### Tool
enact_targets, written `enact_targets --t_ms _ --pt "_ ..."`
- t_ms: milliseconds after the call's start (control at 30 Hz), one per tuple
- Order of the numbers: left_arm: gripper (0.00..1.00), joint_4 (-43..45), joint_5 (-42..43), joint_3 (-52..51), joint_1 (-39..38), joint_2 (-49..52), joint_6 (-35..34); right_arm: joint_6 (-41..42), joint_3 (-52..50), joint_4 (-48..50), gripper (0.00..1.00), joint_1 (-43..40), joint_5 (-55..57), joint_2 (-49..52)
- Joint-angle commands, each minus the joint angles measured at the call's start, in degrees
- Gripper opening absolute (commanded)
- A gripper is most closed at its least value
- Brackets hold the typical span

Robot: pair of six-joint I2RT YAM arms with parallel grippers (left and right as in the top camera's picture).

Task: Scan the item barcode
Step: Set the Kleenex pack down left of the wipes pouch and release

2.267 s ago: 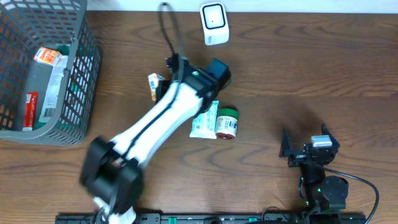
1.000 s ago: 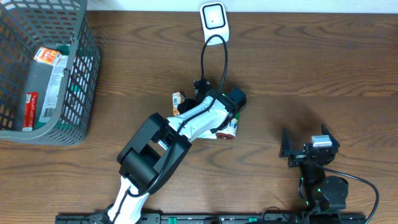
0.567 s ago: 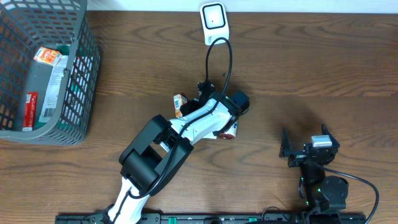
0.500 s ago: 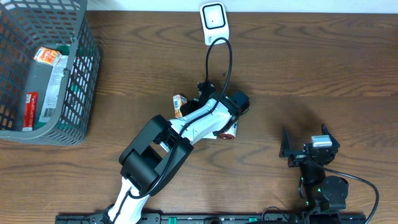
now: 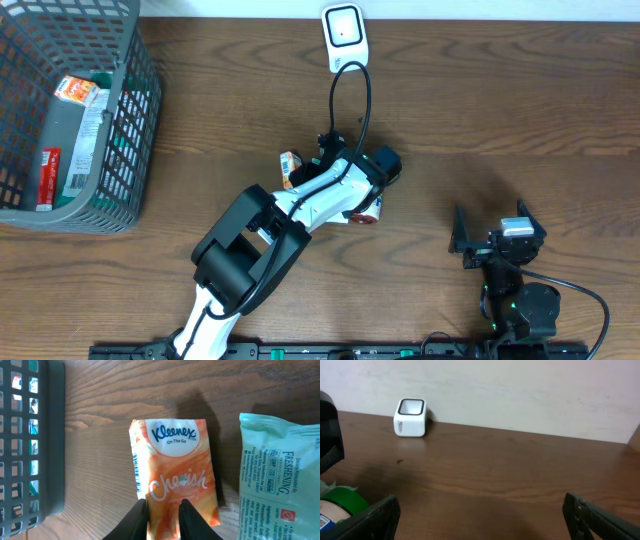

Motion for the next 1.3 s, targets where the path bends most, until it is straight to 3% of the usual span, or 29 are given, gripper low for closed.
enact_targets --t_ms 0,267,1267 --pt "0.25 0.0 -0.2 0.1 0.1 -0.1 0.1 -0.3 0.0 -0.2 0.99 -0.6 -0.2 -0.3" --pt "0.3 0.5 -0.1 0.6 0.1 -0.6 -0.3 -0.3 0.0 -0.2 0.99 -0.6 -0.2 -0.3" --pt "0.3 2.4 4.4 0.9 0.1 -6.5 -0.3 -0.3 0.0 -0.2 0.99 -0.6 -0.2 -0.3"
